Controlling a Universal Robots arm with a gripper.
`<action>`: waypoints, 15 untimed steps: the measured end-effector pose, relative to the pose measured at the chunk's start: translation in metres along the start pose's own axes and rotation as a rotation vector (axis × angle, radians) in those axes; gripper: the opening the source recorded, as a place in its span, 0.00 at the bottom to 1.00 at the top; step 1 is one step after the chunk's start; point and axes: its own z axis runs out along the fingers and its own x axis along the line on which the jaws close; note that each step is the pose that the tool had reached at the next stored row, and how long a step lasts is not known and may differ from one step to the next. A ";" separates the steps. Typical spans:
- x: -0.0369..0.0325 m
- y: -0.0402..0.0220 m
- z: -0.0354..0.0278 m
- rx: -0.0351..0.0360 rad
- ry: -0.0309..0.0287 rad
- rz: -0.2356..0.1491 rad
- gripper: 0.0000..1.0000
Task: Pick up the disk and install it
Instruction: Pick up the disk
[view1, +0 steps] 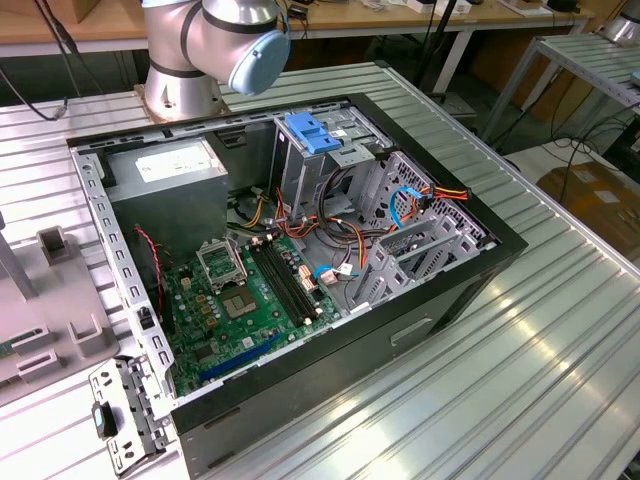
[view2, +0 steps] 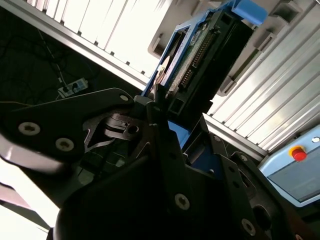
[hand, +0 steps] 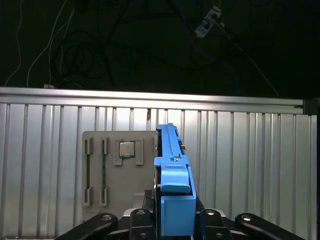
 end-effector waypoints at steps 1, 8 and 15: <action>0.0010 0.0000 0.0000 0.0000 0.0000 0.000 0.37; 0.0073 -0.0006 -0.0004 -0.0001 0.0000 0.000 0.37; 0.0106 -0.0022 -0.0006 0.0000 0.0000 0.000 0.37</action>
